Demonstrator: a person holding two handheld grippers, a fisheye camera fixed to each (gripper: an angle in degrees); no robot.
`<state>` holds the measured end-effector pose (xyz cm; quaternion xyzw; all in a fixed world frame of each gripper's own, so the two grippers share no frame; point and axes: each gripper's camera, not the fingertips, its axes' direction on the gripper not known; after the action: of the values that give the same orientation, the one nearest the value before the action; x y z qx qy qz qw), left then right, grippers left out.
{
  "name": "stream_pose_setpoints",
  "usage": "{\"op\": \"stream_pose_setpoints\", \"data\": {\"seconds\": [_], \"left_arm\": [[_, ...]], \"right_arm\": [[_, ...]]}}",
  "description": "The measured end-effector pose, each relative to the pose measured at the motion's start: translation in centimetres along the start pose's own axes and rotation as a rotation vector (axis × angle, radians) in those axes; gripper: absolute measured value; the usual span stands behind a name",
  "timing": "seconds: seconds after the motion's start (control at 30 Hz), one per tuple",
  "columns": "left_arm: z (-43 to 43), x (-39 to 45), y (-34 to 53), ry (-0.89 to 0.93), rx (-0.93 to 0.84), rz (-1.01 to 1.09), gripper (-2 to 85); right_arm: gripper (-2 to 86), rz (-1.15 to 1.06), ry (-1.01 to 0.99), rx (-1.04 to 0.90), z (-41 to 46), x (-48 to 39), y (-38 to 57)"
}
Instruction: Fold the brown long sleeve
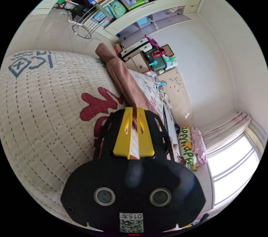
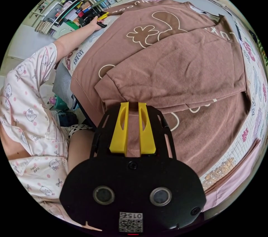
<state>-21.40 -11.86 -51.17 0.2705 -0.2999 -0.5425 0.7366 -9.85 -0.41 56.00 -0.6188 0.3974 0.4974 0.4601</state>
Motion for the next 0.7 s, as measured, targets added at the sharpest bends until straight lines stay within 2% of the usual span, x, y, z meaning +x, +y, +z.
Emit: {"op": "stream_pose_setpoints", "data": {"seconds": [0.1,0.2,0.27,0.3,0.37,0.47,0.53,0.6,0.7], "left_arm": [[-1.5,5.2,0.8,-0.025,0.055,0.193,0.3],[-3.3,16.3,4.6,-0.025,0.096,0.600,0.3],[-5.7,26.6,15.4,-0.003,0.042,1.152,0.6],[-6.5,28.3,19.4,0.020,0.026,1.303,0.7],[-8.9,29.8,36.7,0.087,-0.112,1.837,1.0],[-9.2,24.2,51.6,0.126,-0.341,2.148,1.3],[-7.8,20.7,55.7,0.055,-0.431,2.207,1.6],[-7.6,19.1,55.8,0.032,-0.410,2.120,2.0],[-6.8,18.4,53.2,-0.001,-0.523,1.946,3.0]], "right_arm": [[6.3,-0.001,0.012,-0.015,-0.3,-0.4,-0.3],[6.3,-0.007,0.028,-0.005,-0.6,-0.8,0.0],[6.3,-0.004,0.021,0.002,-0.9,-0.8,0.3],[6.3,-0.002,0.018,0.002,-1.0,-0.7,0.3],[6.3,0.003,0.008,0.002,-1.3,-0.7,0.6],[6.4,0.014,-0.007,0.008,-1.7,-0.5,1.2],[6.4,0.025,-0.023,0.013,-2.0,-0.3,1.7],[6.5,0.029,-0.033,0.014,-2.3,-0.1,2.2],[6.7,0.016,-0.037,0.022,-2.9,-0.1,3.2]]}}
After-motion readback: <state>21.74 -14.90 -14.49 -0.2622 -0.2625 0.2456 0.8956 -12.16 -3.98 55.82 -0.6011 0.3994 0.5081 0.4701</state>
